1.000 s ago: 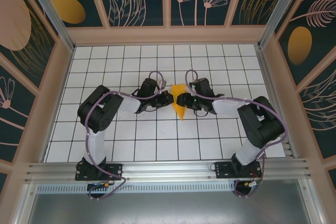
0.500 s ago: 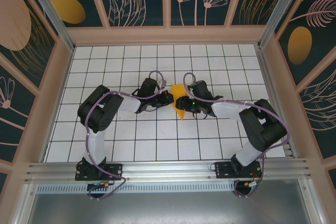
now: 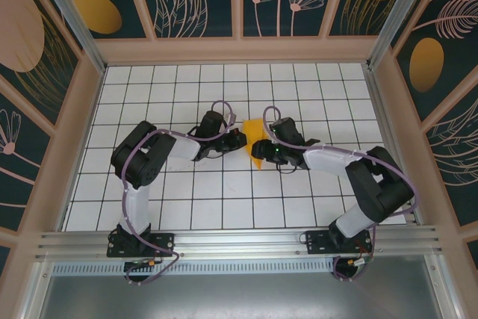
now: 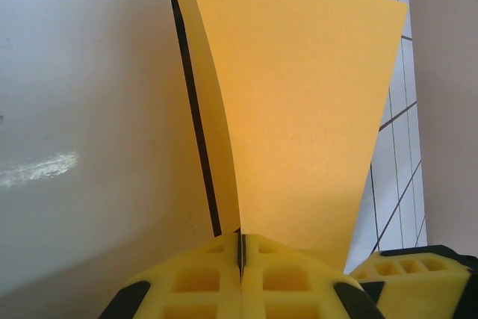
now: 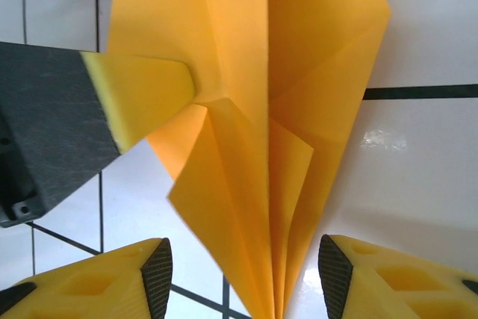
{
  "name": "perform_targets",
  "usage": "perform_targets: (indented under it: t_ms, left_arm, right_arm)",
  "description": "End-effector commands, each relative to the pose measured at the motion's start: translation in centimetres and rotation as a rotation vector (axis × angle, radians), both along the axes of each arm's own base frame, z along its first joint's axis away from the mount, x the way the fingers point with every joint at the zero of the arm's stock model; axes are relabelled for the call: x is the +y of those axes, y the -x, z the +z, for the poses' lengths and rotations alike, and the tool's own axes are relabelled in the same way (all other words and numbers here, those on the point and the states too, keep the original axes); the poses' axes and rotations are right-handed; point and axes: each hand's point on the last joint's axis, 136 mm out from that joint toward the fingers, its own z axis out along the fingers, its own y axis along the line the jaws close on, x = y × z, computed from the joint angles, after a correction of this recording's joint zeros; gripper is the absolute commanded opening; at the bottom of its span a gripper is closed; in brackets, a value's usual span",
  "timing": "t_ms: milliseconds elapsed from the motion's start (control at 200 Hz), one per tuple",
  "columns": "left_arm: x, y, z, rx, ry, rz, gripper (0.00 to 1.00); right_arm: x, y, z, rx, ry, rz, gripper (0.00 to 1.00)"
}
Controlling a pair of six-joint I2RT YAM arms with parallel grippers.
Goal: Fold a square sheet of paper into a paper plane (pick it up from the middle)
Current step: Move the paper plane to the top-center of the table.
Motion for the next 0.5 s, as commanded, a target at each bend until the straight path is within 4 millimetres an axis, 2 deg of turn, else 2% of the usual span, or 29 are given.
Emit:
perform_targets:
  t_ms: [0, 210, 495]
  left_arm:
    - [-0.12, -0.48, -0.11, -0.004, 0.004, -0.004, 0.00]
    - [-0.17, -0.43, -0.12, -0.002, 0.006, -0.007, 0.00]
    - [-0.26, -0.39, -0.08, 0.000, 0.010, -0.011, 0.00]
  right_arm:
    - [1.16, -0.05, 0.11, 0.003, -0.019, 0.037, 0.56]
    - [1.96, -0.21, 0.16, -0.002, -0.037, 0.066, 0.48]
    - [2.09, -0.60, -0.20, -0.002, -0.024, 0.068, 0.43]
